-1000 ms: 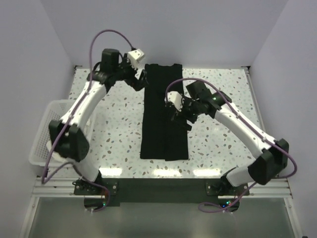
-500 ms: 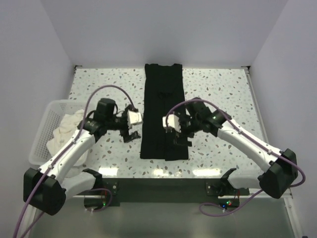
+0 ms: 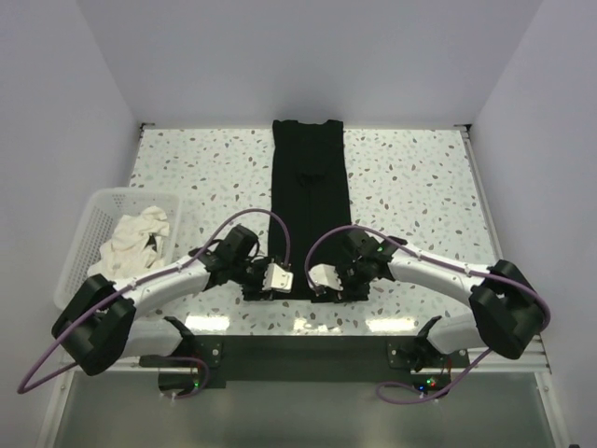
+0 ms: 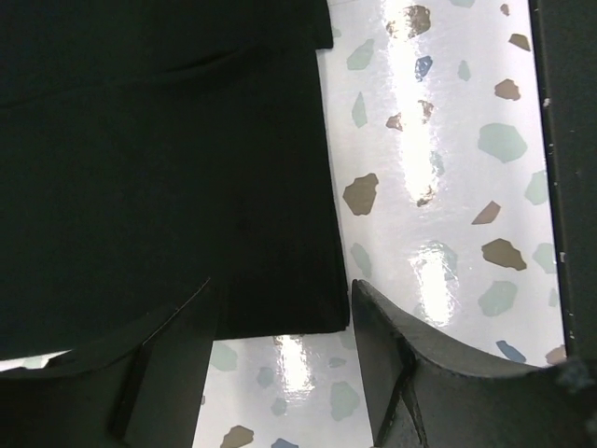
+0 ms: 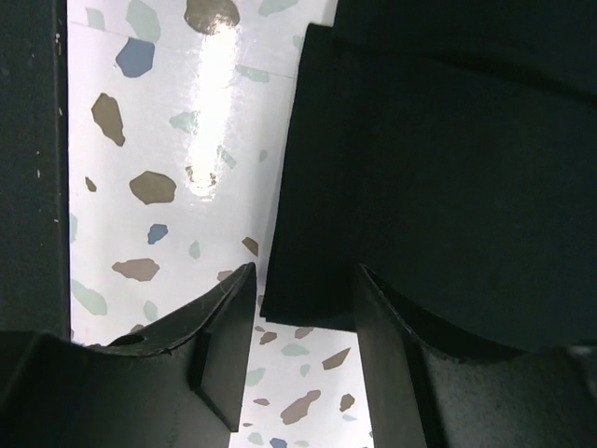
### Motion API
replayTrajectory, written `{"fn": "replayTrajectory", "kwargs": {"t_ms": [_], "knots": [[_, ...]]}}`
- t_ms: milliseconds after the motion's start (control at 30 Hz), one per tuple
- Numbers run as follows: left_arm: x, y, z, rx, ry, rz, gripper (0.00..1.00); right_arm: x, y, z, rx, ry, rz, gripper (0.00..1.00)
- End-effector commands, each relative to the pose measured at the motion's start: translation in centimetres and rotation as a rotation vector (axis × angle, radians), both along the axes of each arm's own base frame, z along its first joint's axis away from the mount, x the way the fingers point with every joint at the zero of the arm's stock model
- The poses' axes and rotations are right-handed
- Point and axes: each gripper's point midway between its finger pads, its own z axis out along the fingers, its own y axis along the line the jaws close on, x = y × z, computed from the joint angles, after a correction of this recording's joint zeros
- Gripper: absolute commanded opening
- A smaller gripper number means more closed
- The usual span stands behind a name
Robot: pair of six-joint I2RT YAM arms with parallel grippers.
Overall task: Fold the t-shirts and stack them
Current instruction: Fold the tshirt
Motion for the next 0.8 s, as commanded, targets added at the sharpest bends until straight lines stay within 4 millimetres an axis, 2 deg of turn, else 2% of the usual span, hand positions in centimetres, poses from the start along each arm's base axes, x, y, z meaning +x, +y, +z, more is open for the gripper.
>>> {"fn": "replayTrajectory", "kwargs": {"t_ms": [0,267,433,467,533,633,667,700,767], "knots": [[1.1,-1.1,0.1,-0.024,-0.095,-0.058,0.63,0.7,0.8,-0.1,0.041,-0.061,0.059,0.49],[0.2,0.1,-2.1,0.048,-0.076,-0.095,0.61,0.7,-0.2,-2.8,-0.014,-0.069,0.051,0.48],[0.0,0.8,-3.4,0.098,-0.063,-0.115,0.53,0.1,-1.5,-4.4,-0.058,-0.063,0.047,0.44],[-0.1,1.0,-3.7,0.108,-0.06,-0.122,0.52,0.2,-1.6,-4.6,-0.06,-0.068,0.044,0.4],[-0.3,1.3,-4.1,0.123,-0.054,-0.13,0.44,0.2,-1.6,-4.7,-0.058,-0.072,0.035,0.37],[-0.6,1.4,-4.1,0.125,-0.043,-0.141,0.32,0.4,-1.4,-4.7,-0.061,-0.085,0.026,0.21],[-0.7,1.1,-3.8,0.113,-0.043,-0.146,0.28,0.3,-1.5,-4.7,-0.07,-0.085,0.029,0.08],[-0.6,1.0,-3.4,0.106,-0.046,-0.142,0.2,0.1,-1.6,-4.6,-0.073,-0.091,0.037,0.0],[-0.8,0.7,-3.1,0.103,-0.037,-0.149,0.13,-0.3,-1.8,-4.5,-0.076,-0.087,0.042,0.0]]}}
